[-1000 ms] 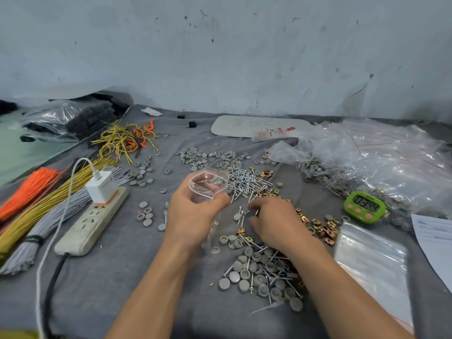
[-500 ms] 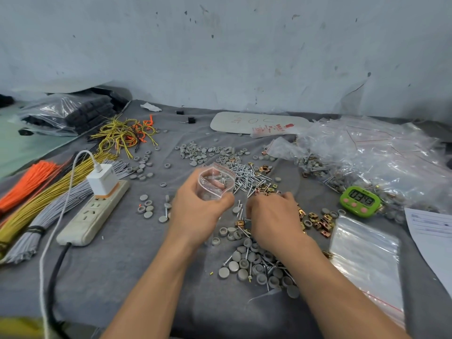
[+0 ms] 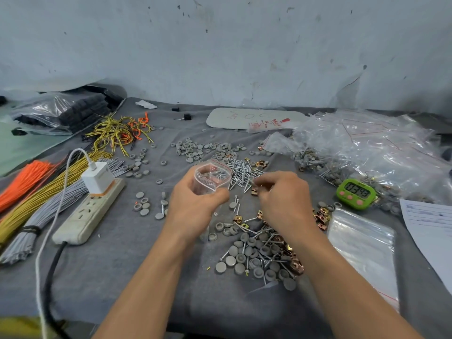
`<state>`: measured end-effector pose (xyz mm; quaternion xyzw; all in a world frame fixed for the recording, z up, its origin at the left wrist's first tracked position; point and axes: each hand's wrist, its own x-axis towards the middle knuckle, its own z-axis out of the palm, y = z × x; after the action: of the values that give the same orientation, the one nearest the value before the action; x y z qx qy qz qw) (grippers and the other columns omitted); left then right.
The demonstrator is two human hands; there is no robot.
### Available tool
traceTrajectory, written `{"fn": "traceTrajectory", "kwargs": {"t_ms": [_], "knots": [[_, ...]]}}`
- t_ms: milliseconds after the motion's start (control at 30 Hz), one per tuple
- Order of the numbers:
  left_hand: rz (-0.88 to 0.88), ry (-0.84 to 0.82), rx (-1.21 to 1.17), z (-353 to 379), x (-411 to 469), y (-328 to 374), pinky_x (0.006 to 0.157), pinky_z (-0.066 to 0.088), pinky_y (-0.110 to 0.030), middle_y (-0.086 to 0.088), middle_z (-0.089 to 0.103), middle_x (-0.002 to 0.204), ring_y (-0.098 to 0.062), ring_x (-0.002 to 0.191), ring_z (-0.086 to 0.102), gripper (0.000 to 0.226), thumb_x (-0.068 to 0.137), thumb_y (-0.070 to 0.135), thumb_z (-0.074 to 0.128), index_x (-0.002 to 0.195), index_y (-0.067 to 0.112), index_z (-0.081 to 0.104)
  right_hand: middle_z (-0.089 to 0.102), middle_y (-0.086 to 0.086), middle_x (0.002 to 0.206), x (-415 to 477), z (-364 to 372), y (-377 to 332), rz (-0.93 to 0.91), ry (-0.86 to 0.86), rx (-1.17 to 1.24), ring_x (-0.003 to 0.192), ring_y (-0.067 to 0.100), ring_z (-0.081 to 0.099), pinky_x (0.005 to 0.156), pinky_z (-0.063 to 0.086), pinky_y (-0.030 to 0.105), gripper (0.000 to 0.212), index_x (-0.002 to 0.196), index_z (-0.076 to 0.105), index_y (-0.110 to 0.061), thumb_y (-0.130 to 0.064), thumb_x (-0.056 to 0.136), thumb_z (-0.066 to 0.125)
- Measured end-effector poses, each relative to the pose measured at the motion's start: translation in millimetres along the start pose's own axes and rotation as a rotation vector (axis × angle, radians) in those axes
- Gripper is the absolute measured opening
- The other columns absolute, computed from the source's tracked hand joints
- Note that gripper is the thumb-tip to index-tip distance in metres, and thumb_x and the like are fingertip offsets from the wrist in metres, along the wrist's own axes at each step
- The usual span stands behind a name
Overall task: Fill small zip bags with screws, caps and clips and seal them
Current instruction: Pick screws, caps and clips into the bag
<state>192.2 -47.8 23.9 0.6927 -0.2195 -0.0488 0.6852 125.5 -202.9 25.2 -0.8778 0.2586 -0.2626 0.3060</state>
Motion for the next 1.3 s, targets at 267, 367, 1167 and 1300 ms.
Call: {"fn": "traceTrajectory", "kwargs": {"t_ms": [267,367,1167,1300], "knots": [[0.056,-0.086,0.559,17,-9,0,0.068,0.043,-0.02,0.021,0.067,0.097,0.003,0.087,0.061,0.059,0.057,0.042,0.071,0.113,0.051,0.056,0.072,-0.023,0.077,-20,-19,0,-0.241,0.087,0.217,0.079,-0.003,0.064,0.068,0.049,0.014,0.015,0.093,0.08,-0.033,-0.02,0.09,0.073],[0.101,-0.14,0.632,24,-12,-2,0.069,0.038,-0.014,0.022,0.064,0.102,0.003,0.091,0.057,0.066,0.066,0.031,0.08,0.121,0.052,0.052,0.072,-0.013,0.076,-24,-17,-4,-0.351,-0.029,0.143,0.077,0.003,0.061,0.067,0.045,0.013,0.02,0.086,0.079,-0.033,-0.014,0.081,0.079],[0.034,0.306,0.128,-9,10,-4,0.08,0.059,-0.035,0.014,0.074,0.094,-0.002,0.085,0.07,0.048,0.076,0.005,0.084,0.111,0.035,0.068,0.07,-0.005,0.124,-12,5,18,-0.125,-0.469,-0.406,0.118,0.022,0.06,0.106,0.047,0.04,0.038,0.117,0.073,-0.036,-0.011,0.094,0.056],[0.228,0.513,0.4,-22,10,-5,0.078,0.042,-0.017,0.025,0.066,0.096,0.005,0.096,0.06,0.058,0.075,0.02,0.085,0.117,0.048,0.057,0.065,-0.004,0.12,-12,6,18,-0.198,-0.453,-0.518,0.116,0.023,0.055,0.102,0.038,0.043,0.035,0.112,0.071,-0.037,-0.013,0.092,0.057]]}}
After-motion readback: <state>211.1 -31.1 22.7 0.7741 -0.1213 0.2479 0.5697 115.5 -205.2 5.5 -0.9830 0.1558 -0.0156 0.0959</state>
